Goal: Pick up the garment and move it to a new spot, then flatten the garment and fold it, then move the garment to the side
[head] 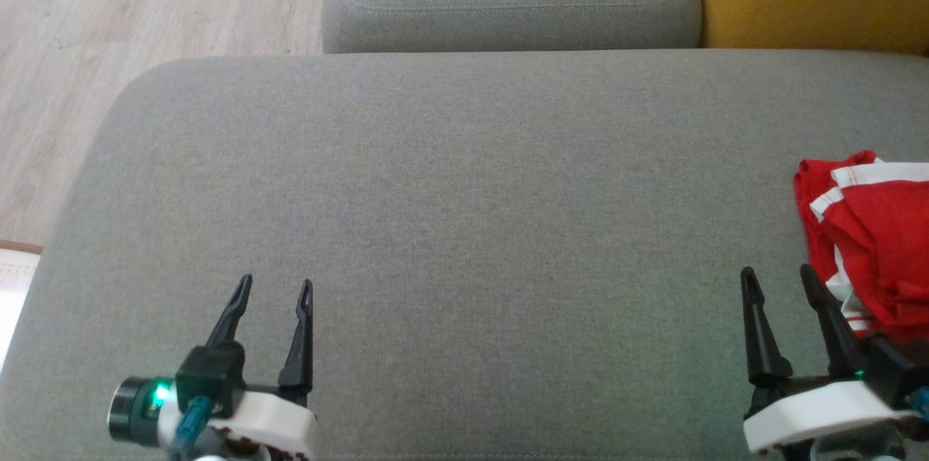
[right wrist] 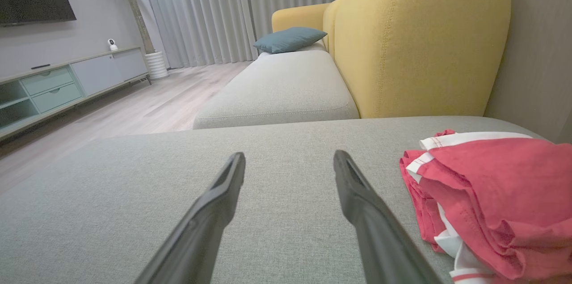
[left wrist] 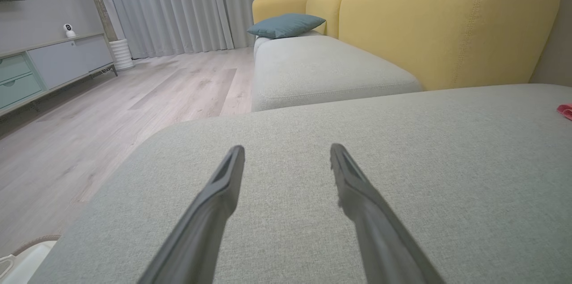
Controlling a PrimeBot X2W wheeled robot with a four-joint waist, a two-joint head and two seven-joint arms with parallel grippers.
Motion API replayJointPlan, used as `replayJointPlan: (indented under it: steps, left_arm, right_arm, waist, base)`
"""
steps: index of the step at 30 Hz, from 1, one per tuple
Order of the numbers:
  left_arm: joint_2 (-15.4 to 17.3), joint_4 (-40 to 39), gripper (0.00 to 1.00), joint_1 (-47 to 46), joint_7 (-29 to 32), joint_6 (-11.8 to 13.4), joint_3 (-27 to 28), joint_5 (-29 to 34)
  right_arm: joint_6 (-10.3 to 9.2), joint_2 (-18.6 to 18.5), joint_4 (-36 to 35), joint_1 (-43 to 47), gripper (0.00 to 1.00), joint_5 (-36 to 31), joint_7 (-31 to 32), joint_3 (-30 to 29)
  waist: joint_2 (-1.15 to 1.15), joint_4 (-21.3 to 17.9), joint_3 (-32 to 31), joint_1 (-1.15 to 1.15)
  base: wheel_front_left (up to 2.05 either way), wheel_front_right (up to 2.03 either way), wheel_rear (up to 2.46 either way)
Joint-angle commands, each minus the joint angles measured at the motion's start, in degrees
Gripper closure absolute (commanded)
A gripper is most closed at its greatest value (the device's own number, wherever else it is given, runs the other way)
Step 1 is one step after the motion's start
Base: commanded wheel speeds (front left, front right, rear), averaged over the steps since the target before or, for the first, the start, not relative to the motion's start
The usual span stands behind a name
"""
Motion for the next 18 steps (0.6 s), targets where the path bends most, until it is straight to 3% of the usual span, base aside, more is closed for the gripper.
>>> replayJointPlan:
  steps: [1,7,8,18]
  left_arm:
    - [0.95,-1.62,0.0,-1.98,-0.09,0.46,1.65,-0.54]
    - [1.1,-1.82,0.0,-2.15,-0.2,0.37,1.3,-0.65]
    - [0.03,0.17,1.0,0.01,0.08,0.02,-0.94,-0.26]
    - [-0.73,2.54,1.0,0.29,1.0,-0.91,-0.21,-5.61]
  right_arm:
    - [-0.31,-0.38,-2.15,-0.81,0.0,0.57,-0.21,1.26]
    - [-0.31,-0.38,-2.18,-0.87,0.0,0.67,-0.2,1.19]
    - [0.0,0.0,0.26,-0.02,1.0,0.44,-0.02,0.04]
    - [-0.02,-0.3,3.83,-0.74,1.0,5.68,0.1,0.44]
  waist:
    - [0.0,0.01,0.03,0.0]
    - [0.0,0.05,0.02,0.0]
    - [0.0,0.03,0.02,0.0]
    - [0.0,-0.21,0.12,0.0]
  base:
    - [0.0,0.0,0.0]
    - [0.0,0.0,0.0]
    - [0.0,0.0,0.0]
    - [0.0,0.0,0.0]
